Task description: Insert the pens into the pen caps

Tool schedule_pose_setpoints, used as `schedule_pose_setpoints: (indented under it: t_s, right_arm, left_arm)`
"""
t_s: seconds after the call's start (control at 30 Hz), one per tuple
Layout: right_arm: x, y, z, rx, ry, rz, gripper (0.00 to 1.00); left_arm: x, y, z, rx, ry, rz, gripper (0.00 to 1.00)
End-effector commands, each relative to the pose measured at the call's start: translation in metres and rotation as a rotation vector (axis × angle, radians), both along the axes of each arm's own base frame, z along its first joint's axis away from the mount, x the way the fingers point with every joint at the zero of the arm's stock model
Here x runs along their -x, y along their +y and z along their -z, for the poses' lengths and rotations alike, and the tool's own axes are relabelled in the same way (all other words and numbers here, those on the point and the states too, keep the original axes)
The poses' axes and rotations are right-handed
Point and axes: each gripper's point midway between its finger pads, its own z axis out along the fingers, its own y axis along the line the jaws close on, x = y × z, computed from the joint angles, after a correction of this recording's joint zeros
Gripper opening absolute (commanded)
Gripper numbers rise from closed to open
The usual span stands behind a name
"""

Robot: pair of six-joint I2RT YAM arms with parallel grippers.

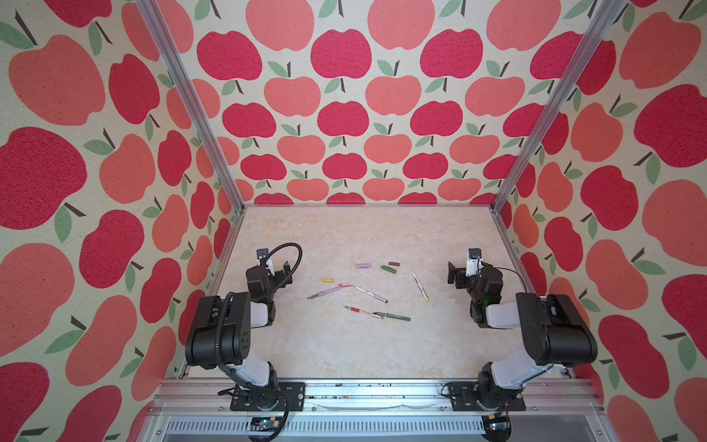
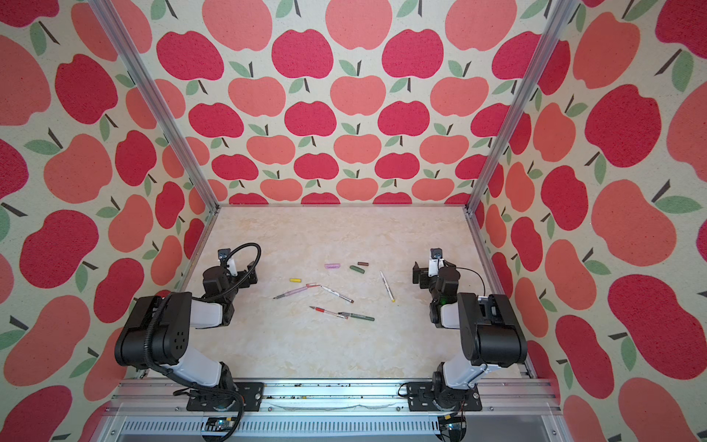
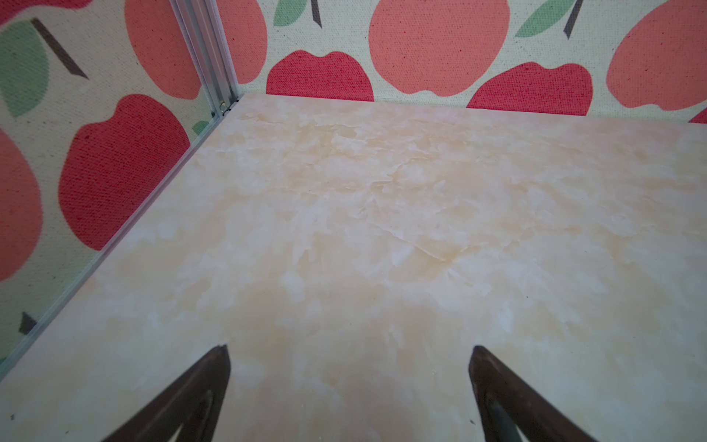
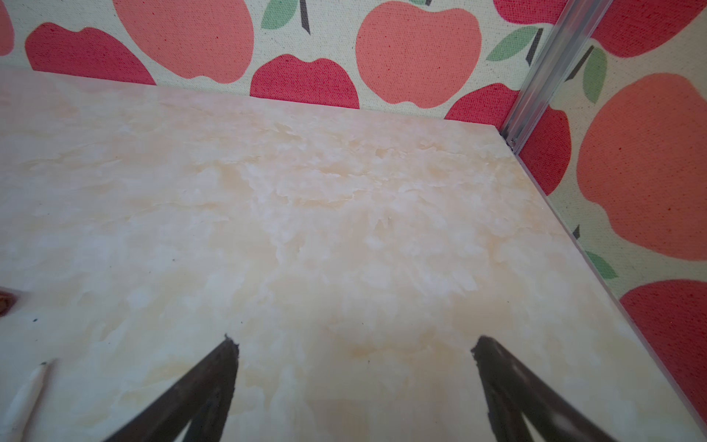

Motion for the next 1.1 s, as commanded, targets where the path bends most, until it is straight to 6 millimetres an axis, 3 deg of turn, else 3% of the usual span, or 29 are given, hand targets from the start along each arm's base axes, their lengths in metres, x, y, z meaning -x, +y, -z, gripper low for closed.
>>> schedule_pose_setpoints:
  t_s: [0.0, 0.13, 0.2, 0.3, 0.4, 0.47, 0.57, 0.67, 0.8, 1.07]
  right_arm:
    - [-0.004, -0.002, -0.020, 0.010, 0.004, 0.037, 0.99]
    - [-0.001, 0.006, -0.067, -0.034, 0.053, 0.032, 0.99]
    - [0.003, 0.014, -0.101, -0.155, 0.019, 0.021, 0.99]
    - [0.017, 0.017, -0.142, -0.491, -0.048, 0.053, 0.99]
    - [0.035, 0.039, -0.182, -0.627, -0.144, -0.142, 0.99]
    - [0.042, 0.053, -0.192, -0.633, -0.088, -0.215, 0.99]
    - [0.051, 0.076, -0.193, -0.607, 0.059, -0.315, 0.99]
    - [0.064, 0.098, -0.183, -0.549, 0.190, -0.385, 0.97]
    - [0.089, 0.127, -0.149, -0.451, 0.397, -0.427, 0.90]
    - [0.155, 0.182, -0.076, -0.158, 0.748, -0.575, 0.77]
  left_arm:
    - [-0.002, 0.002, -0.014, 0.002, -0.020, -0.029, 0.99]
    - [0.003, -0.011, -0.056, -0.069, -0.019, -0.028, 0.99]
    - [0.011, -0.011, -0.090, -0.042, -0.040, -0.060, 0.99]
    - [0.035, -0.012, -0.148, 0.125, -0.088, -0.109, 0.99]
    - [0.059, -0.047, -0.210, 0.279, -0.237, 0.106, 0.99]
    - [0.073, -0.062, -0.235, 0.343, -0.315, 0.186, 0.99]
    - [0.089, -0.088, -0.252, 0.401, -0.334, 0.331, 0.99]
    - [0.093, -0.109, -0.251, 0.429, -0.261, 0.424, 0.99]
    - [0.097, -0.135, -0.240, 0.469, -0.113, 0.525, 0.99]
    - [0.141, -0.221, -0.206, 0.480, 0.102, 0.875, 0.99]
